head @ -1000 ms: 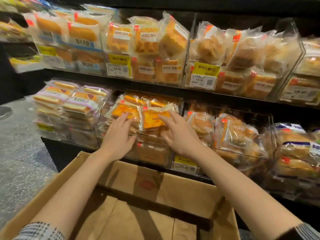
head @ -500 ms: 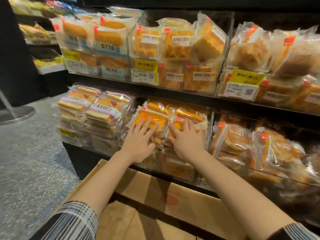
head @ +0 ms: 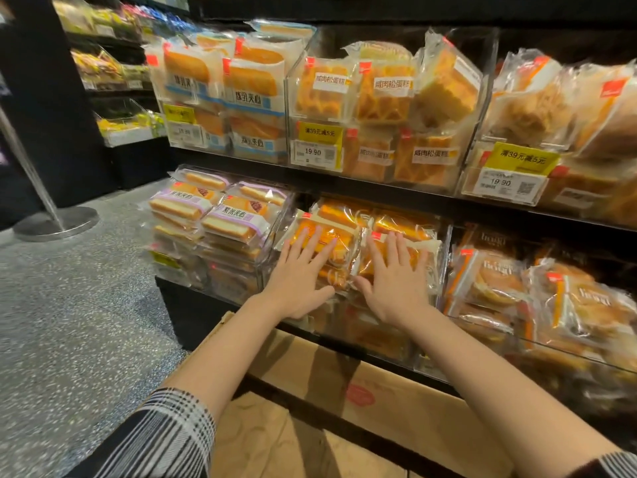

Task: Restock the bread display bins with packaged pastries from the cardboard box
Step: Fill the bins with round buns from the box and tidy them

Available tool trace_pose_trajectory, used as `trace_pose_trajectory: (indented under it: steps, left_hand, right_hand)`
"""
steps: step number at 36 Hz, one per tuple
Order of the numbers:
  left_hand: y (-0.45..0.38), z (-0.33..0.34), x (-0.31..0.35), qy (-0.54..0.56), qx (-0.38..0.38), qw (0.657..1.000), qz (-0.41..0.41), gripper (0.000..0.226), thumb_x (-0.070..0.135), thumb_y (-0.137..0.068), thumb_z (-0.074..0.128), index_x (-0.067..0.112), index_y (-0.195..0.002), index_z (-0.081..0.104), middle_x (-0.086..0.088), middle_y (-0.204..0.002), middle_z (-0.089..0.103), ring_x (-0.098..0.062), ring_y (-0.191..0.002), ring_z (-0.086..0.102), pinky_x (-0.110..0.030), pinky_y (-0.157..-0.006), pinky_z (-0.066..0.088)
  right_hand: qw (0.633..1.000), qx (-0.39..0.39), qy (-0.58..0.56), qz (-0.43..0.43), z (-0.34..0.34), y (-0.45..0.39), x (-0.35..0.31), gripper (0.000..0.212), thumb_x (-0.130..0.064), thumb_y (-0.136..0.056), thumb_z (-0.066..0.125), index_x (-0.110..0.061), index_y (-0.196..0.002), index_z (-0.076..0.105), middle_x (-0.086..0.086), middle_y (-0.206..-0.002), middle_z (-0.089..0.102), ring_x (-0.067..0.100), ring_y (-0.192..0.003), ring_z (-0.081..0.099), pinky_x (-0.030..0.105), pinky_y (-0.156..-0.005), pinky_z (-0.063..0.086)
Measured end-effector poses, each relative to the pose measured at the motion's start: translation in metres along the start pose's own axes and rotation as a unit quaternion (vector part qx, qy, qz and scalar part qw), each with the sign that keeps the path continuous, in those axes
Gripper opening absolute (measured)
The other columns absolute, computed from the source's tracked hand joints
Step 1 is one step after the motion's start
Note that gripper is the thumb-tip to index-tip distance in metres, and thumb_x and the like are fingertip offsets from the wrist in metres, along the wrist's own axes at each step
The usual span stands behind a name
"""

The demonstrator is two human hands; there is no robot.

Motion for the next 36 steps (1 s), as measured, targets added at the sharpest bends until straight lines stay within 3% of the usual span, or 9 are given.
trace_pose_trajectory:
  steps: [6, 8, 11, 16, 20, 27, 36]
  left_hand:
    - [0.020, -0.017, -0.024, 0.064, 0.099, 0.993, -0.016, 0.076, 0.016, -0.093, 0.051, 0.026, -0.153, 0.007, 0.006, -0.161, 0.000, -0.006, -0.145, -0.012, -0.032, -0.119, -0.009]
    - [0.030, -0.022, -0.036, 0.065, 0.145, 0.986, -0.041, 0.072, 0.013, -0.091, 0.052, 0.022, -0.152, 0.014, 0.004, -0.161, 0.009, -0.008, -0.147, -0.003, -0.030, -0.119, -0.008]
    - [0.043, -0.024, -0.056, 0.033, 0.171, 0.977, -0.120, 0.072, 0.015, -0.092, 0.052, 0.016, -0.153, 0.013, -0.001, -0.161, 0.008, -0.014, -0.148, -0.001, -0.030, -0.118, -0.009]
    - [0.047, -0.020, -0.082, -0.010, 0.115, 0.971, -0.211, 0.075, 0.018, -0.096, 0.047, 0.016, -0.153, -0.001, -0.002, -0.161, -0.006, -0.017, -0.148, -0.010, -0.041, -0.120, -0.005]
    - [0.041, -0.017, -0.091, -0.007, 0.061, 0.976, -0.207, 0.076, 0.016, -0.097, 0.043, 0.019, -0.152, -0.008, -0.001, -0.161, -0.012, -0.017, -0.147, -0.013, -0.043, -0.120, -0.008]
    - [0.021, -0.025, -0.091, 0.014, -0.002, 0.979, -0.206, 0.077, 0.018, -0.097, 0.043, 0.018, -0.152, -0.012, -0.004, -0.160, -0.015, -0.021, -0.147, -0.012, -0.045, -0.119, -0.005]
    - [0.036, -0.036, -0.061, 0.049, 0.048, 0.978, -0.198, 0.082, 0.017, -0.093, 0.053, 0.015, -0.153, -0.003, -0.008, -0.161, -0.010, -0.024, -0.148, -0.007, -0.039, -0.119, -0.002]
  right_hand:
    - [0.997, 0.049, -0.030, -0.053, -0.009, 0.000, -0.036, 0.069, -0.053, -0.100, 0.025, -0.022, -0.154, -0.004, 0.011, -0.160, -0.012, 0.026, -0.146, -0.018, 0.048, -0.117, -0.012]
    - [0.994, 0.062, -0.035, -0.083, -0.010, -0.002, -0.055, 0.064, -0.051, -0.101, 0.026, -0.025, -0.154, 0.001, 0.010, -0.161, -0.009, 0.026, -0.147, -0.016, 0.047, -0.117, -0.014]
    - [0.987, 0.059, -0.041, -0.141, -0.009, -0.006, -0.086, 0.059, -0.045, -0.102, 0.028, -0.029, -0.153, 0.003, 0.008, -0.161, -0.009, 0.024, -0.147, -0.015, 0.044, -0.114, -0.016]
    - [0.974, 0.050, -0.074, -0.209, -0.009, -0.021, -0.126, 0.059, -0.038, -0.103, 0.033, -0.029, -0.153, 0.004, 0.007, -0.161, -0.005, 0.022, -0.148, -0.011, 0.038, -0.113, -0.015]
    - [0.973, 0.047, -0.129, -0.184, -0.013, -0.028, -0.134, 0.059, -0.031, -0.102, 0.038, -0.027, -0.154, 0.009, 0.006, -0.162, -0.001, 0.020, -0.148, -0.008, 0.031, -0.109, -0.016]
    - [0.976, 0.039, -0.142, -0.162, -0.020, -0.024, -0.106, 0.057, -0.035, -0.102, 0.040, -0.027, -0.153, 0.015, 0.004, -0.162, -0.001, 0.019, -0.149, -0.007, 0.032, -0.114, -0.009]
    - [0.970, 0.007, -0.211, -0.124, -0.048, 0.007, -0.048, 0.059, -0.026, -0.098, 0.049, -0.023, -0.151, 0.024, 0.002, -0.161, 0.010, 0.021, -0.148, 0.007, 0.040, -0.121, 0.015]
Point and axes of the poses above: each hand's wrist, its own y-axis away from the middle knuckle, its own z-axis out of the palm, x = y × z, the point moved 2 cm from there along -y, towards the middle knuckle
